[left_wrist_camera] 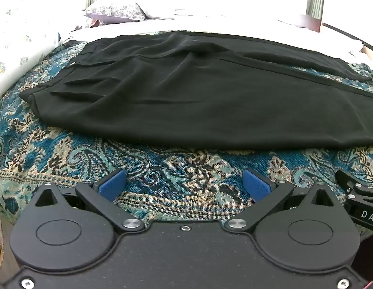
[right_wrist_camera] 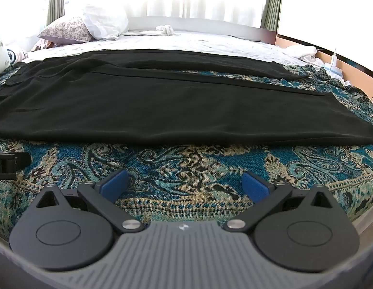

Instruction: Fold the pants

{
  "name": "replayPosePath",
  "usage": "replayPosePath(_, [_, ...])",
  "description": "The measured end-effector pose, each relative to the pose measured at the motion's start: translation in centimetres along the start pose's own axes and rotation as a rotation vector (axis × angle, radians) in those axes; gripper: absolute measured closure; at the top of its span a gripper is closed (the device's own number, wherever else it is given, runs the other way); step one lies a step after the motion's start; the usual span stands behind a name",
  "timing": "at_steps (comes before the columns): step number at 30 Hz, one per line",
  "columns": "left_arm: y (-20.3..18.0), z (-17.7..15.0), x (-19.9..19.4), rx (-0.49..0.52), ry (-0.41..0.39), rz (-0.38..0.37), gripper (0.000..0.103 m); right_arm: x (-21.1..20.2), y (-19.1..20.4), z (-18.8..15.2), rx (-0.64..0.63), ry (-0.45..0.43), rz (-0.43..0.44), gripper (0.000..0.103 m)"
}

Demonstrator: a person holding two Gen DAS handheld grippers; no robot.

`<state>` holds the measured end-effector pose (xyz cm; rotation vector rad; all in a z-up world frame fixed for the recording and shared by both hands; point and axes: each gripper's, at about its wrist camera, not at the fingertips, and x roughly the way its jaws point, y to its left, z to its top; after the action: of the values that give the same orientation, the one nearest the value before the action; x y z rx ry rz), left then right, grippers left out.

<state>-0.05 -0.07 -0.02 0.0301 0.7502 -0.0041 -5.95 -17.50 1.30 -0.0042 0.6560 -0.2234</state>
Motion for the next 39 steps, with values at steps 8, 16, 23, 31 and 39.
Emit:
replayPosePath(8, [-0.6, -0.3, -0.1, 0.009, -0.013, 0.015, 0.000, -0.2, 0.1, 0.2, -0.001, -0.008, -0.007, 0.000])
replayPosePath(16, [-1.3, -0.4, -1.2, 0.038, -0.035, 0.039, 0.000, -0.1, 0.3, 0.3, -0.005, 0.009, -0.020, 0.000])
replayPosePath(23, [-2.0, -0.4, -1.7, 0.070, -0.050, 0.062, 0.000, -0.1, 0.4, 0.3, -0.008, 0.008, -0.021, 0.000])
replayPosePath(31, [-1.7, -0.4, -1.5, 0.059, -0.041, 0.045, 0.000, -0.1, 0.3, 0.3, -0.011, 0.005, -0.021, 0.000])
replayPosePath(39, [-1.7, -0.6, -1.1, 0.059, -0.041, 0.044, 0.000, -0.1, 0.4, 0.3, -0.010, 0.004, -0.022, 0.000])
